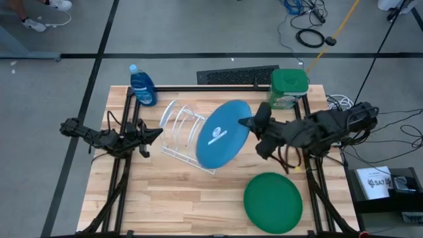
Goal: Sort dishes
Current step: Move the blue plate to the left slot of the dish rack
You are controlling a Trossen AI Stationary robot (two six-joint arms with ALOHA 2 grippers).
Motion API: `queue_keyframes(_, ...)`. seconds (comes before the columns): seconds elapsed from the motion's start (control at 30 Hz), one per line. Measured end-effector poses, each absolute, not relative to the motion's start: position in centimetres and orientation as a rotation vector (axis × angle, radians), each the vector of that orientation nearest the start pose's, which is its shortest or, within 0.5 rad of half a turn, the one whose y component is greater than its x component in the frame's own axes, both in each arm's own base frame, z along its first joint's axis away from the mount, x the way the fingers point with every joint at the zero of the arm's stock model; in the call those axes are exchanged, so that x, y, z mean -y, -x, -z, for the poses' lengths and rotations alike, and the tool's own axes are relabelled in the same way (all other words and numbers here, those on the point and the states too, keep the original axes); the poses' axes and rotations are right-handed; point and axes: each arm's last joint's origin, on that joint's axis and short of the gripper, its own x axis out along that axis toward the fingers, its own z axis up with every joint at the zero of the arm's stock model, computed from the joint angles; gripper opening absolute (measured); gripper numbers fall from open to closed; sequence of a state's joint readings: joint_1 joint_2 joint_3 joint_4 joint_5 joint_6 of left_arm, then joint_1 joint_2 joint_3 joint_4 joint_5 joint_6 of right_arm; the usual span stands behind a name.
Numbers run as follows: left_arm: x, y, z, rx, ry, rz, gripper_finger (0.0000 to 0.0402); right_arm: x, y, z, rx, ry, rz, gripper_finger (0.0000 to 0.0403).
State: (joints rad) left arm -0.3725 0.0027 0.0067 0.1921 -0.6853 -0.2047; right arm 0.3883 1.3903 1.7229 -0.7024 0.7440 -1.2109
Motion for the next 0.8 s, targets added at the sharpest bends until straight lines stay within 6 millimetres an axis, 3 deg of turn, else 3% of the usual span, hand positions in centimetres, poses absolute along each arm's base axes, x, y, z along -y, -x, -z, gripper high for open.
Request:
queue_keyframes(0.2,1.5,-9.0,-18.3,0.206,0.304,-0.294,0.0,-6.8,-27.5,-48.9,-0.254,1.409,0.156,0.0008)
queue_keyframes(0.33,1.5,-9.0,-18.4,0.211,0.308,-0.295,0.0,-5.3,-29.5,-48.8,-0.174,1.435,0.136,0.0008)
queue_keyframes(0.6,1.5,-8.9,-18.6,0.234,0.32,-0.297,0.0,-1.2,-33.1,-46.7,-0.262,1.431,0.146,0.0008)
queue_keyframes(0.8,1.5,-8.8,-18.9,0.261,0.322,-0.293,0.0,0.7,-34.2,-47.6,-0.252,1.349,0.118,0.0006)
